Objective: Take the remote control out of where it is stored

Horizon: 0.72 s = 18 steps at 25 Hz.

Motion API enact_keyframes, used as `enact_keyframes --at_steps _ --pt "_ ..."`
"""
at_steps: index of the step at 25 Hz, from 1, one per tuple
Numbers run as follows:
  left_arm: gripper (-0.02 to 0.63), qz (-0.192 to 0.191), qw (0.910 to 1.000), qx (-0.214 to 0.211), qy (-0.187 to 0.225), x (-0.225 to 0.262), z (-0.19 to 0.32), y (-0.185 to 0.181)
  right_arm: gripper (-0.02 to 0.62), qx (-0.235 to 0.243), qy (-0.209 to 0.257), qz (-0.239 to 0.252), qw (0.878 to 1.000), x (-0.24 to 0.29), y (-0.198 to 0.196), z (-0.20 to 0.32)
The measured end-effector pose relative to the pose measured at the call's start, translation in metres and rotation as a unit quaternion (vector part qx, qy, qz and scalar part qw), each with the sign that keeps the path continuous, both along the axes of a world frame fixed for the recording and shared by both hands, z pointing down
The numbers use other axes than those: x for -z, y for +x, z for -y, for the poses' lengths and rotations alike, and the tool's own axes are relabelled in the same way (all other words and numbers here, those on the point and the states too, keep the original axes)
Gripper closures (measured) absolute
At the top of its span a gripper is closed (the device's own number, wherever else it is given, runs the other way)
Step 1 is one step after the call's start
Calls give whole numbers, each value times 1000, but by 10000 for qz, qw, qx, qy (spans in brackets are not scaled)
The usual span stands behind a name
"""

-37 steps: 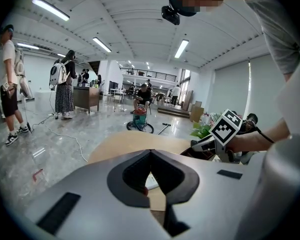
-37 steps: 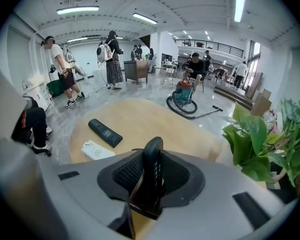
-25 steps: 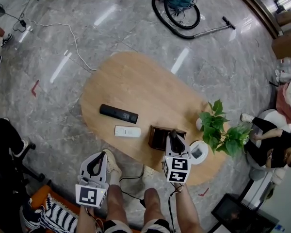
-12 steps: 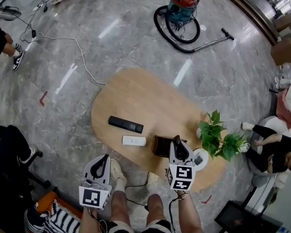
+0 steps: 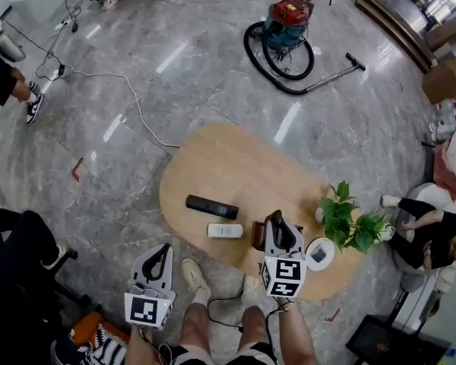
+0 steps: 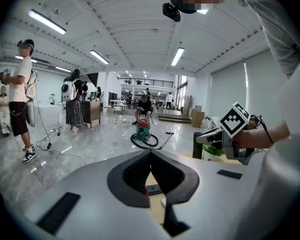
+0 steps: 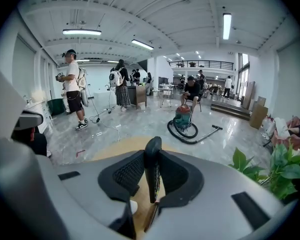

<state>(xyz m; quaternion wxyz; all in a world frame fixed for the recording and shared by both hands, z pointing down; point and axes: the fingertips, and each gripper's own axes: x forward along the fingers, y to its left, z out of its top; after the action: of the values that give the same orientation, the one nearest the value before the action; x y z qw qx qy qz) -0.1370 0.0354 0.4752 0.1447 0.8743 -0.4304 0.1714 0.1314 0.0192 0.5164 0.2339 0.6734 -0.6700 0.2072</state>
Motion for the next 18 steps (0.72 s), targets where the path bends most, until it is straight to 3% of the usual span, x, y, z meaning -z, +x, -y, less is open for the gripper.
enact_keyframes --at_steps 10,18 --pt "601 -172 9994 -283 75 9 18 -31 499 -266 228 -2 9994 24 -41 15" --pt "601 -194 9995 -254 21 -4 35 -50 499 -143 313 60 9994 17 -68 35"
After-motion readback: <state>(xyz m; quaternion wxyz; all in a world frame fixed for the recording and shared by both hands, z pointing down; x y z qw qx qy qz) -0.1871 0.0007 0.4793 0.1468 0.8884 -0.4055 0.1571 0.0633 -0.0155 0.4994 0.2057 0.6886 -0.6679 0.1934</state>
